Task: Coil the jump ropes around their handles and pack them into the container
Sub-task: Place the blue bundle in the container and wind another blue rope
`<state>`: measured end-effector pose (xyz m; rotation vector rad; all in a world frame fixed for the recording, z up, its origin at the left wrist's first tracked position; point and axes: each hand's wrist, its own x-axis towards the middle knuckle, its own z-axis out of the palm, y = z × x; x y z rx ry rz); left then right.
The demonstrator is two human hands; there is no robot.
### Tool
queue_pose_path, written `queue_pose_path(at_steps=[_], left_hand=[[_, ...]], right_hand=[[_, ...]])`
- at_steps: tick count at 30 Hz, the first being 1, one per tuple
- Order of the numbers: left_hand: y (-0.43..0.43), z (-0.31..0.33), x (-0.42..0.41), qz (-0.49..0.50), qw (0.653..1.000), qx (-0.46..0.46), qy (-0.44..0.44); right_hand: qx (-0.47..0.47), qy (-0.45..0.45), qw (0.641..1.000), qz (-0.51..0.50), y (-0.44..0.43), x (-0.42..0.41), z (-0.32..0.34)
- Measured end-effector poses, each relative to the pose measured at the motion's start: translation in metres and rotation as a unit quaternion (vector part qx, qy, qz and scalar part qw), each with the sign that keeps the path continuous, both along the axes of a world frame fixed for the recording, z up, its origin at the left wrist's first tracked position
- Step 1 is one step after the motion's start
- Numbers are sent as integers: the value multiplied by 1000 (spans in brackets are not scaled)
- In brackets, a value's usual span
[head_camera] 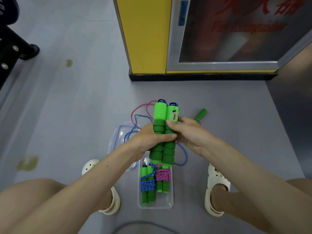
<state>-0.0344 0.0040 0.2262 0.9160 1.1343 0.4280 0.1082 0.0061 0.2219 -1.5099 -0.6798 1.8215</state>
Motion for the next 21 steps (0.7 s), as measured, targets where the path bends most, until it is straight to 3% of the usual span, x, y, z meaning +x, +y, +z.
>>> queue_pose_path(at_steps=[5, 10, 21], left_hand=[[3, 3, 1, 35, 999, 4, -29], [5, 14, -4, 12, 996, -27, -80], [-3, 22, -11, -40, 986, -79, -139]], right_hand=[[9, -35, 999, -3, 8, -1, 5], [73, -176, 980, -58, 20, 17, 10], [200, -124, 971, -37, 15, 18, 10]])
